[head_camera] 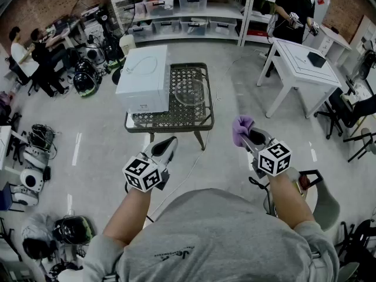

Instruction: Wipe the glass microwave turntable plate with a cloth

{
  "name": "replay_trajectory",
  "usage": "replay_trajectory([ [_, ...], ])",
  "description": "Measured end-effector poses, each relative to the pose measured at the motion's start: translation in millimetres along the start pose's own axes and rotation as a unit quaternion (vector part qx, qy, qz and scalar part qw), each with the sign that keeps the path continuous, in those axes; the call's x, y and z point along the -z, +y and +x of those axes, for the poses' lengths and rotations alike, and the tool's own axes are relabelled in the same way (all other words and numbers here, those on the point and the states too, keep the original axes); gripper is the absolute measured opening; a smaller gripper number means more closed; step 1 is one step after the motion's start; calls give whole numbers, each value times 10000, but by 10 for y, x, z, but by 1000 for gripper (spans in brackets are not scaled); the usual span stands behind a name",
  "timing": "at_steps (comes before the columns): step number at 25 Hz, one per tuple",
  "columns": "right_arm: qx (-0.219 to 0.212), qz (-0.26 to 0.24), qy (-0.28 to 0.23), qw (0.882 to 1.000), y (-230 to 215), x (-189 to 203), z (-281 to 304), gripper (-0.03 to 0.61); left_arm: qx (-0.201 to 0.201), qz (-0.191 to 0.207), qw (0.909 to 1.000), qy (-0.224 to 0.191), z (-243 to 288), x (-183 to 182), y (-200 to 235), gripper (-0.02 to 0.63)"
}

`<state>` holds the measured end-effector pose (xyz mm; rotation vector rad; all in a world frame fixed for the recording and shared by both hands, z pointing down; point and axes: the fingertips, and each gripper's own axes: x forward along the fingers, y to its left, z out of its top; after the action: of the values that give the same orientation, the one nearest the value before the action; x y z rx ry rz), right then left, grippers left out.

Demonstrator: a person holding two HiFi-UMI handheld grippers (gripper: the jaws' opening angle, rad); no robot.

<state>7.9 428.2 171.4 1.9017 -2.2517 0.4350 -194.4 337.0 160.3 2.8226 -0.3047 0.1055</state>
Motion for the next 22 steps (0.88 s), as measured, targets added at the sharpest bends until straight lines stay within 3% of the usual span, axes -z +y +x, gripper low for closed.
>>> replay_trajectory([
  [11, -114, 5, -16, 9999, -188, -11, -132, 87, -173, 16, 9998, -13, 169, -20, -124, 3],
  [22, -301, -92, -122, 9994, -569, -13, -564, 91, -380, 124, 9992, 2, 642, 3, -638, 3],
])
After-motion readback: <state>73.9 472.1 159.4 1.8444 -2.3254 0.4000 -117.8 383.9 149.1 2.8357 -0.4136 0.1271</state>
